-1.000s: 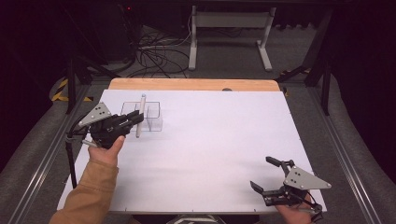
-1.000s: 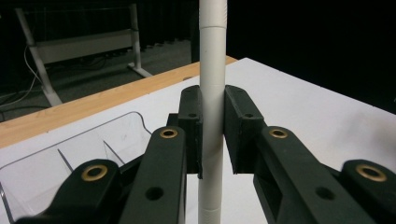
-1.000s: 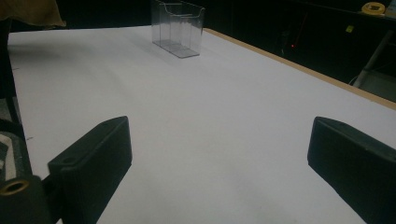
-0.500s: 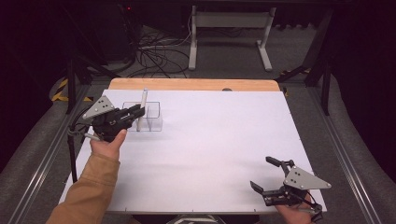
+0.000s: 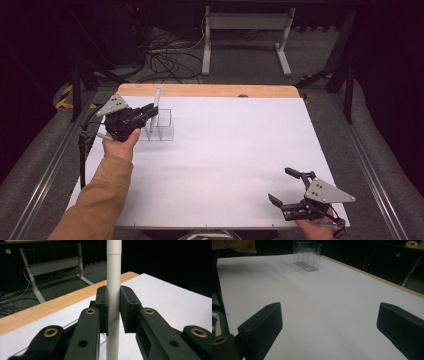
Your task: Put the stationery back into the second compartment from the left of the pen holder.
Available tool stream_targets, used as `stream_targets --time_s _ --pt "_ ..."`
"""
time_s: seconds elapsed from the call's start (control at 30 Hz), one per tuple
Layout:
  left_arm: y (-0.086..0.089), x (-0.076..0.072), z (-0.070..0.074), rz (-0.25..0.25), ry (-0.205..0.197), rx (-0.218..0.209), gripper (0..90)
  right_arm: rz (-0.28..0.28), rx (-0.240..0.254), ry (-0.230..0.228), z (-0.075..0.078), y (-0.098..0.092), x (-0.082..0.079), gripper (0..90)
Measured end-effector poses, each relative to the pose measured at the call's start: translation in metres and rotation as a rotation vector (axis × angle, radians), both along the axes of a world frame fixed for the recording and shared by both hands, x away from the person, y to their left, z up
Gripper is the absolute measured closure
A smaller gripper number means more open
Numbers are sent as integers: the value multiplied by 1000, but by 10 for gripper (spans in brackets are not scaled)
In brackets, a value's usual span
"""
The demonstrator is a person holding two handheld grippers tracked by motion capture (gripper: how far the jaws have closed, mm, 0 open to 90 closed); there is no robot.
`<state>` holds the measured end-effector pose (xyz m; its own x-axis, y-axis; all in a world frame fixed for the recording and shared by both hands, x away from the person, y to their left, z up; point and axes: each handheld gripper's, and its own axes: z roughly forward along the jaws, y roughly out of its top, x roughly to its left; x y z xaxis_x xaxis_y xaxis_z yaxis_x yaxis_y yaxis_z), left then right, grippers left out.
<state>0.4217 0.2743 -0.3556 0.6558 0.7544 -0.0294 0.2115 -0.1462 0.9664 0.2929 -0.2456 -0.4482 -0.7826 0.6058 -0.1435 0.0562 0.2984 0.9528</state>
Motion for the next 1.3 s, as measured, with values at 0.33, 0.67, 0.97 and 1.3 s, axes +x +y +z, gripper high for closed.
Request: stream_targets --time_s 0.33,0.67,0.97,1.3 --pt "1 16 -2 36 -2 2 784 0 0 2 0 0 0 69" --pt "2 30 -11 88 -23 42 783 -1 -2 3 -1 -1 1 69" --pt "6 41 -19 120 -45 56 782 0 -4 3 -1 -1 1 69" --pt "10 49 -24 120 -28 25 782 2 -4 6 -2 -1 1 69"
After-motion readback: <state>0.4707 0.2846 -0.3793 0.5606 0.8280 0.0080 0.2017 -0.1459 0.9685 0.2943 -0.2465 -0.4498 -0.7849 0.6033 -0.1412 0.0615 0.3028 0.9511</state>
